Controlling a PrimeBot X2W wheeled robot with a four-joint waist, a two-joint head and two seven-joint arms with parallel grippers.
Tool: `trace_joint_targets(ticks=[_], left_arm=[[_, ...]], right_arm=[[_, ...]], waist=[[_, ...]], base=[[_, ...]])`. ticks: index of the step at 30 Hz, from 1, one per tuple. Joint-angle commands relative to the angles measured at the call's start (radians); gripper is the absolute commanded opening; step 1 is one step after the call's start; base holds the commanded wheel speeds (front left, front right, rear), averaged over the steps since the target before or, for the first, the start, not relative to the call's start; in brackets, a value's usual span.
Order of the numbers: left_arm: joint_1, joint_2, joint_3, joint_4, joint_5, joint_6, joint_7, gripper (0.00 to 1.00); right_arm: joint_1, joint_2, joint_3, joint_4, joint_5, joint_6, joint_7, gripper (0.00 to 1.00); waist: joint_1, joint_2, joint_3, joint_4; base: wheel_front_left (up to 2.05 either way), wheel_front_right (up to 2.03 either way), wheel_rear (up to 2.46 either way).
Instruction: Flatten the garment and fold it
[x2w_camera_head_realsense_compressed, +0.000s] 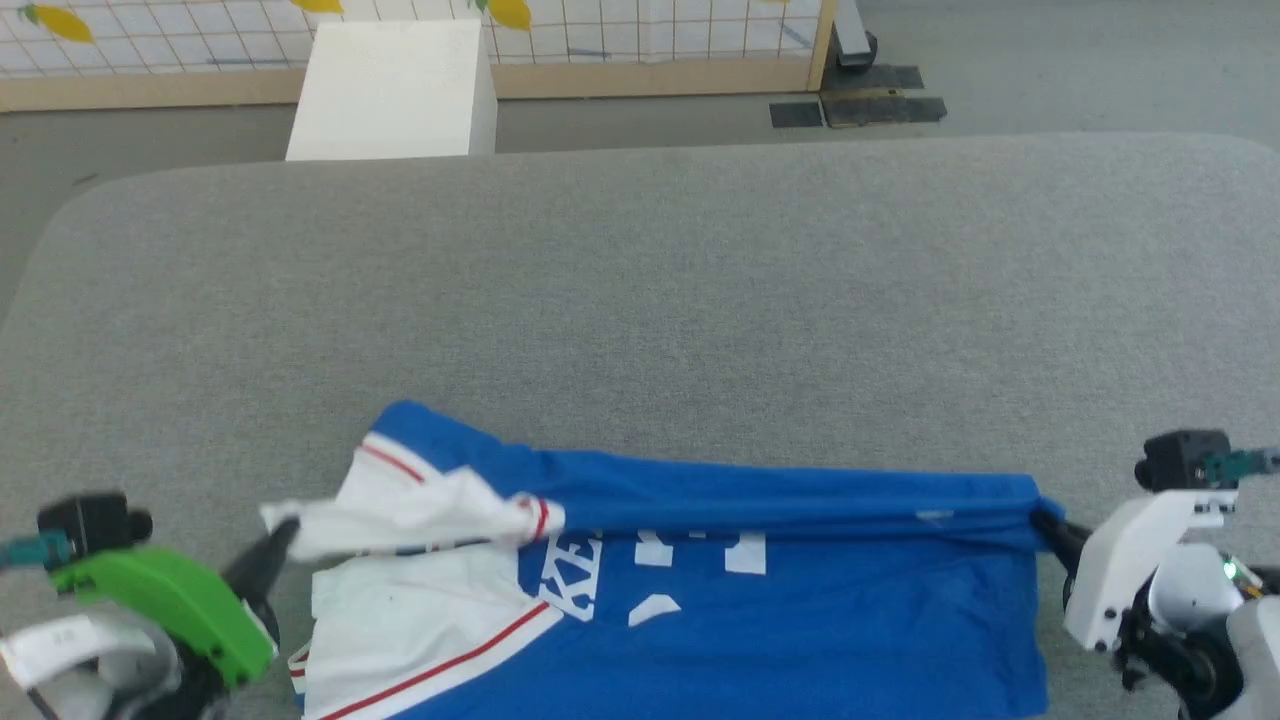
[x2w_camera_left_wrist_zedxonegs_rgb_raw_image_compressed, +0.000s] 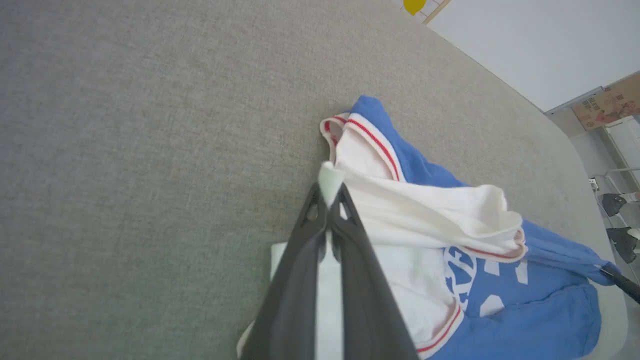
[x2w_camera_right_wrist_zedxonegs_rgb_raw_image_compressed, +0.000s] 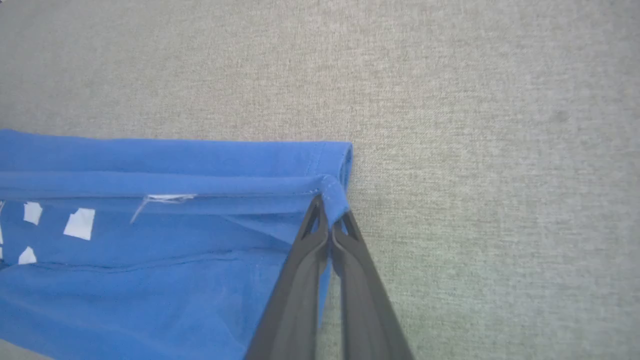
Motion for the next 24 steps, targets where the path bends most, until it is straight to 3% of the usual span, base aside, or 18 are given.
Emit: trace_joint_targets(ticks=[1,8,9,10,11,12,13,19,24], left_arm=[[0.049,0.013,0.004,-0.013,-0.008,0.022,-0.016,0.00],[0.174,-0.032,-0.005,-0.031,-0.031,0.056,-0.058,0.00],[0.183,-0.040,-0.008,-0.019,-0.034,0.054,-0.062,0.09],[0.188,-0.047,-0.008,-0.009,-0.032,0.057,-0.071,0.49],[0.192,-0.054,-0.007,0.007,-0.029,0.065,-0.083,0.90],[0.195,-0.056,-0.011,0.019,-0.021,0.070,-0.089,1.00],[0.196,-0.062,-0.015,0.029,-0.014,0.072,-0.097,1.00],[0.200,-0.097,-0.031,0.039,0.004,0.070,-0.132,1.00],[0.188,-0.103,-0.020,0.015,0.073,0.147,-0.215,1.00]], right_arm=[[0.028,0.004,-0.012,0.005,-0.004,-0.002,-0.011,0.00],[0.107,0.054,-0.053,0.033,-0.037,-0.002,-0.054,0.00],[0.115,0.065,-0.055,0.042,-0.037,-0.002,-0.057,0.00],[0.121,0.070,-0.053,0.046,-0.041,-0.002,-0.064,0.05],[0.127,0.077,-0.053,0.052,-0.044,-0.002,-0.073,0.39],[0.133,0.082,-0.054,0.058,-0.047,-0.002,-0.079,0.84],[0.142,0.085,-0.053,0.062,-0.055,-0.002,-0.088,1.00],[0.204,0.108,-0.042,0.014,-0.063,-0.002,-0.143,1.00],[0.252,0.115,-0.067,-0.099,-0.074,-0.002,-0.190,1.00]], waist=[[0.0000,0.0120,-0.012,0.006],[0.0000,0.0120,-0.020,0.009],[0.0000,0.0120,-0.022,0.006],[0.0000,0.0120,-0.023,0.004],[0.0000,0.0120,-0.025,0.003],[0.0000,0.0120,-0.027,0.002],[0.0000,0.0120,-0.029,0.002],[0.0000,0.0120,-0.055,-0.002],[0.0000,0.0120,-0.078,-0.006]], base=[[0.00,0.00,0.00],[0.00,0.00,0.00],[0.00,0.00,0.00],[0.00,0.00,0.00],[0.00,0.00,0.00],[0.00,0.00,0.00],[0.00,0.00,0.00],[0.00,0.00,0.00],[0.00,0.00,0.00]])
